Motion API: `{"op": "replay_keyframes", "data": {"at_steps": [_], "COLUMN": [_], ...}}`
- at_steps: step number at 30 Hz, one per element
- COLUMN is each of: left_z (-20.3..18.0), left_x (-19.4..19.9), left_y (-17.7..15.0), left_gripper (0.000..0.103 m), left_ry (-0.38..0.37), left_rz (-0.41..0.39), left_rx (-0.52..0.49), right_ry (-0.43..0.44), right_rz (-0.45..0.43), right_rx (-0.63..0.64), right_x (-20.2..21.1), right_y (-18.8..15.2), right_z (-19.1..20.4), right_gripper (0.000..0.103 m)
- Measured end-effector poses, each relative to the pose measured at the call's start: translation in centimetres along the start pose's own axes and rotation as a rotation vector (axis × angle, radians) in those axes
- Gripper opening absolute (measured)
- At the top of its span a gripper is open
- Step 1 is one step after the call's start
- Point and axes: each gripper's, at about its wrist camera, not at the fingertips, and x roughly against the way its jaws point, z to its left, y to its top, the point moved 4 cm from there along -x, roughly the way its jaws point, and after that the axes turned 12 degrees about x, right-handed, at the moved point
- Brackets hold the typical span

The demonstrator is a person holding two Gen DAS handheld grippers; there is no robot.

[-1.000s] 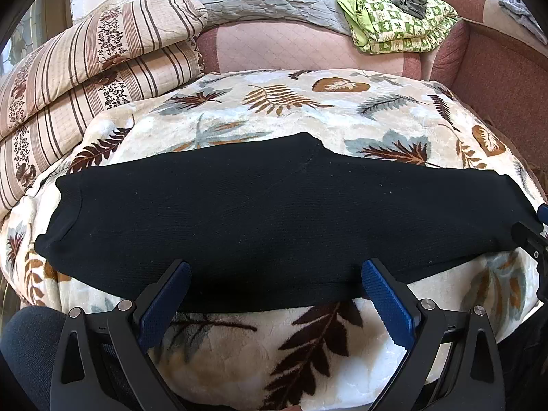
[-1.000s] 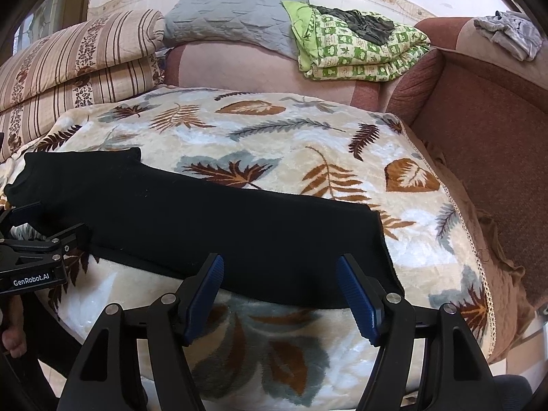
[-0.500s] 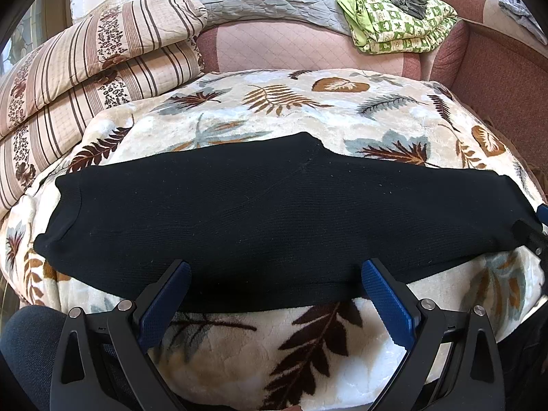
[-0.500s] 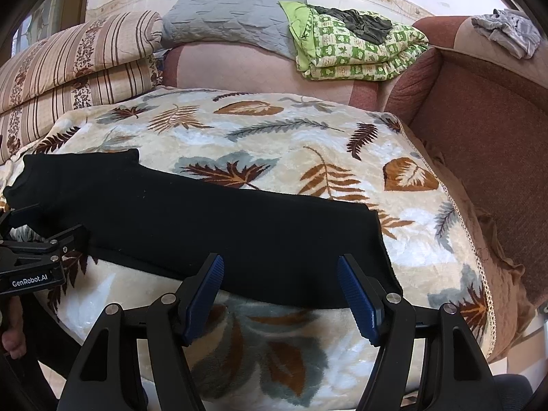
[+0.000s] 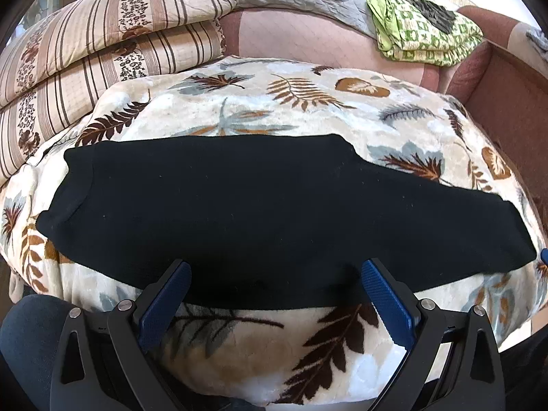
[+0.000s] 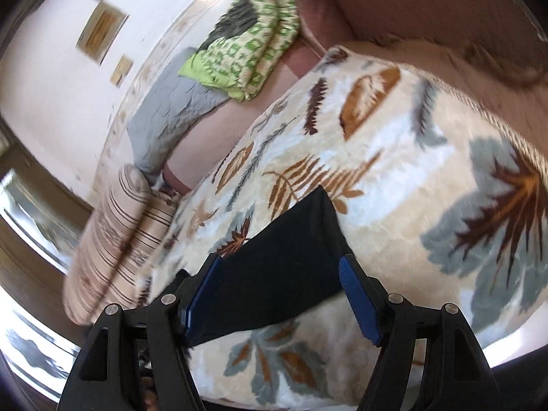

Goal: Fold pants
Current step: 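Roll the right gripper and grasp one end of the black pants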

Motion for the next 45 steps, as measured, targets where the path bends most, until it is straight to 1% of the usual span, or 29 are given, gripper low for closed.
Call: {"op": "replay_keyframes", "data": {"at_steps": [2,7,10,11,12,13,14,15,16,17,19,21,24,26,29,30,31,33,34,35,36,39,40,42,43,44,45], "left_z": [-0.4,0.0,0.2,0.3,0.3,0.4,0.3,0.2,0.1,-0.2,-0.9,-1.0,-0.9,-0.9,-0.9,-0.8,-0.7,-0.1,0.2,0.7,2.0,6.5,8.6,13.1,15.5,17.2,19.2], "left_x": [-0.1,0.2,0.3,0.2,0.2,0.2,0.2,0.2,0.1,0.1,0.1,0.1,-0.1,0.0,0.0,0.1,0.2,0.8,1.1,1.7,2.6,4.6,5.3,6.2,6.4,6.5,6.3], "left_y": [-0.1,0.1,-0.1,-0.1,-0.2,-0.3,-0.4,-0.5,-0.7,-0.8,-1.0,-0.9,-0.6,-0.5,-0.3,-0.1,0.1,0.8,1.2,1.9,3.1,6.2,7.5,9.6,10.5,10.9,11.2], "left_gripper": [0.1,0.1,0.099,0.1,0.1,0.1,0.1,0.1,0.1,0.099,0.099,0.1,0.1,0.1,0.1,0.099,0.099,0.096,0.092,0.09,0.089,0.09,0.09,0.092,0.093,0.093,0.093], "left_ry": [0.0,-0.03,-0.037,-0.038,-0.034,-0.023,0.0,0.014,0.012,0.006,-0.008,-0.006,-0.002,-0.001,0.001,0.009,0.011,-0.023,-0.046,-0.081,-0.094,-0.095,-0.082,-0.01,0.009,0.014,0.011], "left_rz": [0.0,-0.017,-0.029,-0.031,-0.032,-0.037,-0.048,-0.051,-0.042,-0.032,-0.012,-0.013,-0.002,0.002,0.016,0.021,0.029,0.061,0.069,0.077,0.072,0.046,0.035,0.014,0.016,0.03,0.065], "left_rx": [-0.01,0.002,0.001,0.003,0.003,0.002,-0.005,-0.014,-0.022,-0.029,-0.06,-0.072,-0.063,-0.06,-0.053,-0.05,-0.043,-0.012,-0.006,-0.001,0.019,0.09,0.12,0.189,0.234,0.272,0.332], "right_ry": [0.016,-0.024,-0.009,-0.019,-0.032,-0.032,-0.021,-0.014,-0.013,-0.006,0.013,0.01,-0.001,-0.027,-0.059,-0.057,-0.052,-0.028,-0.02,-0.01,0.001,0.017,0.024,0.051,0.067,0.075,0.088], "right_rz": [0.005,0.072,0.091,0.108,0.123,0.133,0.136,0.136,0.132,0.127,0.129,0.122,0.116,0.124,0.137,0.137,0.13,0.115,0.109,0.106,0.104,0.124,0.14,0.173,0.187,0.191,0.189], "right_rx": [-0.024,-0.006,-0.003,0.002,0.004,-0.01,-0.029,-0.045,-0.054,-0.06,-0.063,-0.056,-0.042,-0.022,-0.001,0.004,0.019,0.047,0.067,0.081,0.085,0.101,0.106,0.114,0.129,0.146,0.149], "right_x": [0.0,-1.2,-1.8,-2.1,-2.4,-2.7,-2.9,-3.0,-3.0,-3.0,-3.2,-3.2,-3.1,-3.4,-4.0,-4.1,-4.0,-3.6,-3.4,-3.2,-3.0,-3.1,-3.3,-3.8,-4.1,-4.4,-4.6], "right_y": [-0.2,-1.3,-1.7,-1.9,-2.2,-2.4,-2.4,-2.4,-2.3,-2.3,-2.3,-2.2,-2.0,-1.9,-1.8,-1.6,-1.4,-0.9,-0.5,-0.1,0.5,2.3,3.0,4.0,4.4,4.7,5.0], "right_z": [-0.5,-0.6,-0.4,-0.4,-0.6,-0.8,-1.1,-1.3,-1.5,-1.6,-1.5,-1.4,-1.3,-1.2,-1.1,-1.0,-0.7,0.3,0.8,1.2,1.5,1.9,1.8,1.7,1.8,1.9,1.8], "right_gripper": [0.072,0.072,0.071,0.07,0.066,0.054,0.047,0.037,0.028,0.024,0.009,0.007,0.007,0.012,0.012,0.008,0.005,0.005,0.005,0.005,0.005,0.004,0.004,0.004,0.004,0.004,0.004]}}
